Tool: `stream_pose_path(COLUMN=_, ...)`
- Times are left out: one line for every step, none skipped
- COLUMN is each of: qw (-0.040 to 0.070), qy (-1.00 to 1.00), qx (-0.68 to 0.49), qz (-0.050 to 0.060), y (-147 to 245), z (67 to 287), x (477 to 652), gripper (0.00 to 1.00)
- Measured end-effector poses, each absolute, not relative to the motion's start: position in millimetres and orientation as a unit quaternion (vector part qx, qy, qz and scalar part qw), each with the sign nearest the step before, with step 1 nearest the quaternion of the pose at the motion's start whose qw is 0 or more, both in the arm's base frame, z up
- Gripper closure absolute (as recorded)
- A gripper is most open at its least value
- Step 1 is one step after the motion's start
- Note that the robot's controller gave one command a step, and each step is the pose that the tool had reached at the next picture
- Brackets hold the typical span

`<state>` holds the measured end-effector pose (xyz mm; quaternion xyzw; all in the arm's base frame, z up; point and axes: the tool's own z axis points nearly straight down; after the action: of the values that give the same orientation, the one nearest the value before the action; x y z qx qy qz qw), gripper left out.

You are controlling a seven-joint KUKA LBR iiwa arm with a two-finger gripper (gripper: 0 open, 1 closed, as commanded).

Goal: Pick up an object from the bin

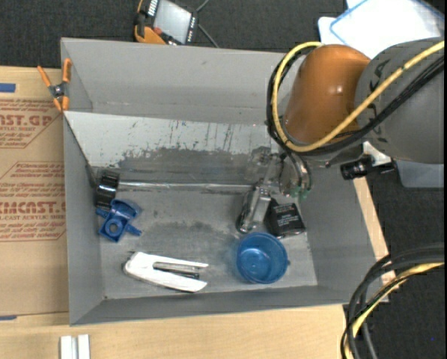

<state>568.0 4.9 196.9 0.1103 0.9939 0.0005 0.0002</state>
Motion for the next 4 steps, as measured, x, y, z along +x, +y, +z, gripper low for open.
stream_pose_path(qw=0.003, qy=0.997, qx=-0.072, qz=0.001, y=33, z=123, x=537.7, gripper=0.0)
stream_pose_path(qw=0.005, qy=0.995, qx=0.098, qz=0.001, y=-8, z=158, x=580.4, gripper=0.0)
stream_pose_path(qw=-0.001, qy=0.999, qx=-0.041, qz=0.002, y=2, z=151, x=534.5, gripper=0.0)
stream_pose_path(qw=0.008, qy=0.988, qx=-0.154, qz=-0.001, y=-28, z=132, x=583.0, gripper=0.0)
